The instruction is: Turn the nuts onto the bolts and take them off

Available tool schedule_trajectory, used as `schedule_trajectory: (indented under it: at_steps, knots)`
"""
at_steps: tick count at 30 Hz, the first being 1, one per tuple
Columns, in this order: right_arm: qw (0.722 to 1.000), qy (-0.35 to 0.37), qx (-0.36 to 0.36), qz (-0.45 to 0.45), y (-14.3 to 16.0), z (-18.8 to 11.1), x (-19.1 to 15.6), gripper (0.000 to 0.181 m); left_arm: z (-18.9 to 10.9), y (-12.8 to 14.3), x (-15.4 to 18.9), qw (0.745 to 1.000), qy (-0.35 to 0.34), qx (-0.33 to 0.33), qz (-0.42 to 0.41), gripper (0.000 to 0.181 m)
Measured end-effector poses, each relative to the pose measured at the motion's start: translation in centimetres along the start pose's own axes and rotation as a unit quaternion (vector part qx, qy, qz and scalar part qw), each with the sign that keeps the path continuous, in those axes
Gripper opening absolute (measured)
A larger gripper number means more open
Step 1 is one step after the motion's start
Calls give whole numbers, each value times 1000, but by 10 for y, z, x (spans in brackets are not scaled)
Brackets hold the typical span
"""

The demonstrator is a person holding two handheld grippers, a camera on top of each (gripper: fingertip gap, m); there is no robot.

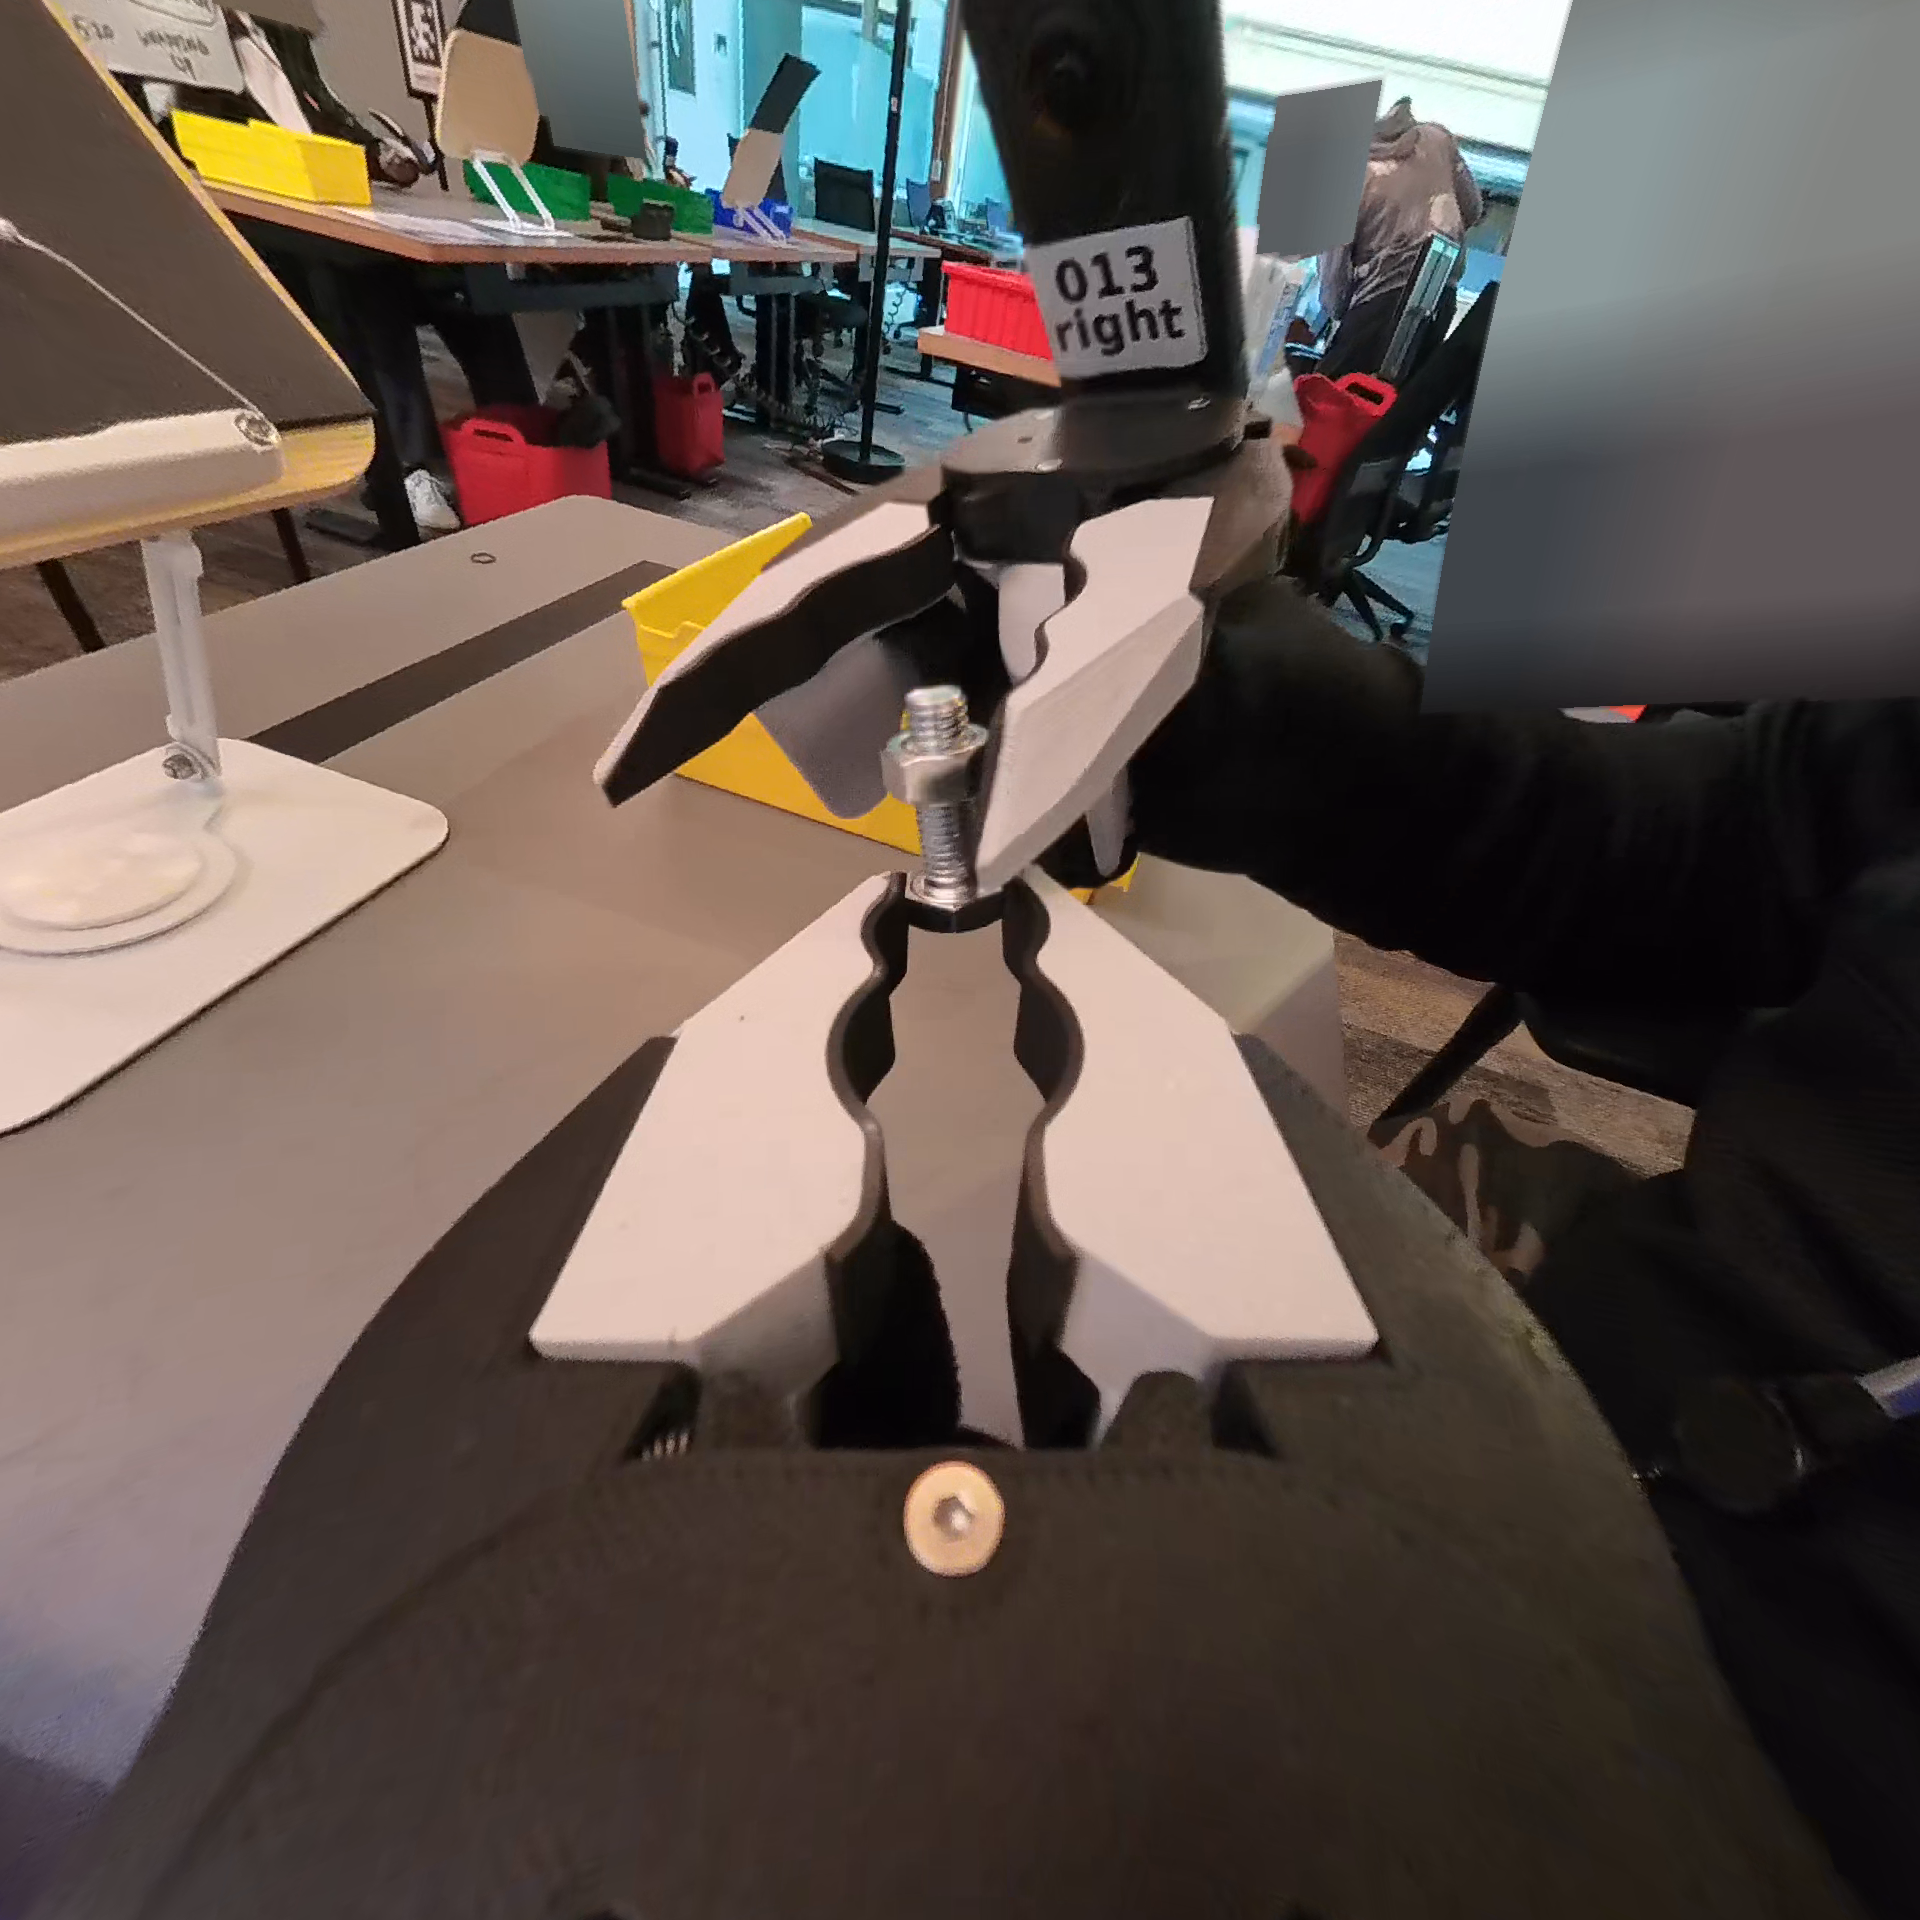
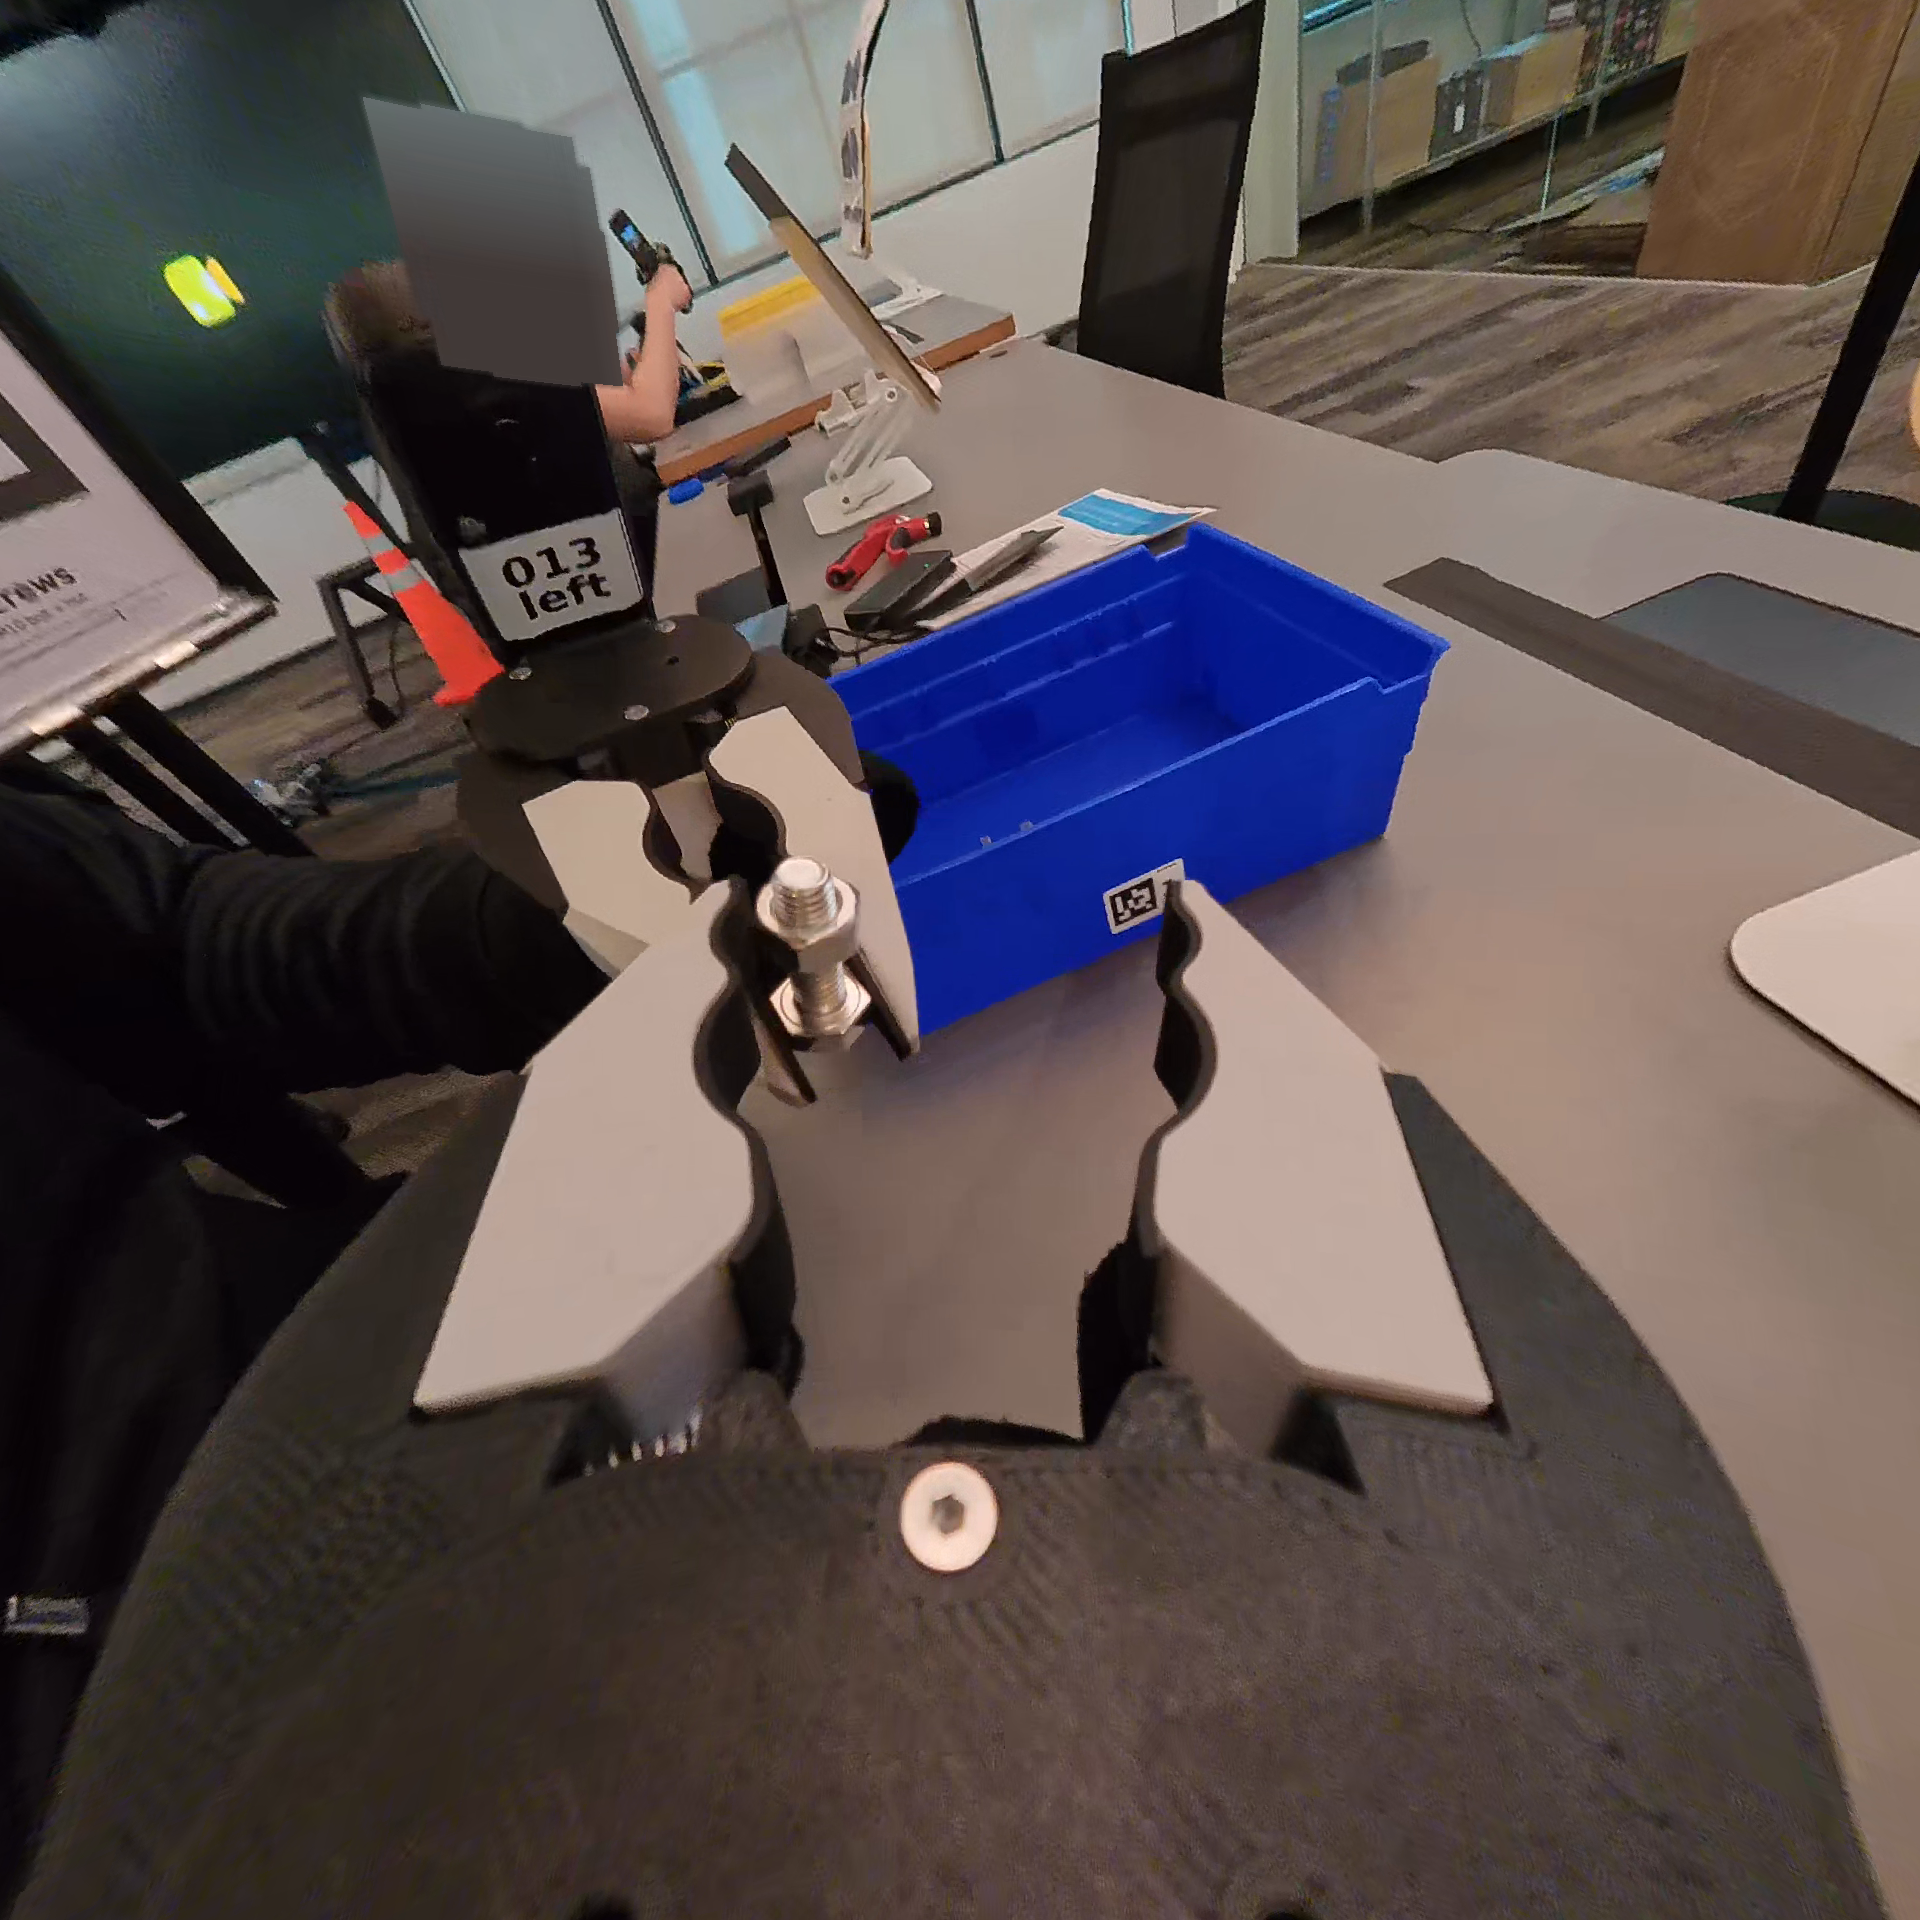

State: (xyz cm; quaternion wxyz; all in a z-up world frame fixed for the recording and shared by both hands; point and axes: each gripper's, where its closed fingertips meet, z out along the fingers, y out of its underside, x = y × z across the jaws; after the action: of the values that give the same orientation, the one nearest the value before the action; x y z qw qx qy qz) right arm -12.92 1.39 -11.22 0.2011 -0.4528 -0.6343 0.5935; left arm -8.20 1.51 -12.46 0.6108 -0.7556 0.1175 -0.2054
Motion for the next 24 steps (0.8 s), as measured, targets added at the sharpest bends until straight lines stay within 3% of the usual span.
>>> schedule_trajectory:
  at_steps: [4, 6, 10, 17, 24]
  knots:
    - [999, -10, 22, 30, -4, -12, 6, 80, -7, -9, -2, 1000, -1, 21, -7, 16]
    - [999, 25, 19, 37, 0, -23, 27, 54, -12, -16, -2, 999, 11, 45, -18, 16]
    - [998, -3, 50, 37, -15, -35, 19, 64, -13, -15, -4, 999, 4, 40, -13, 16]
    - [997, -57, 56, 22, -24, -8, -13, 78, -6, -13, 4, 999, 18, 39, -13, 16]
    - [995, -52, 69, 43, -23, -13, -2, 85, -13, -25, 7, 998, 20, 66, -4, 16]
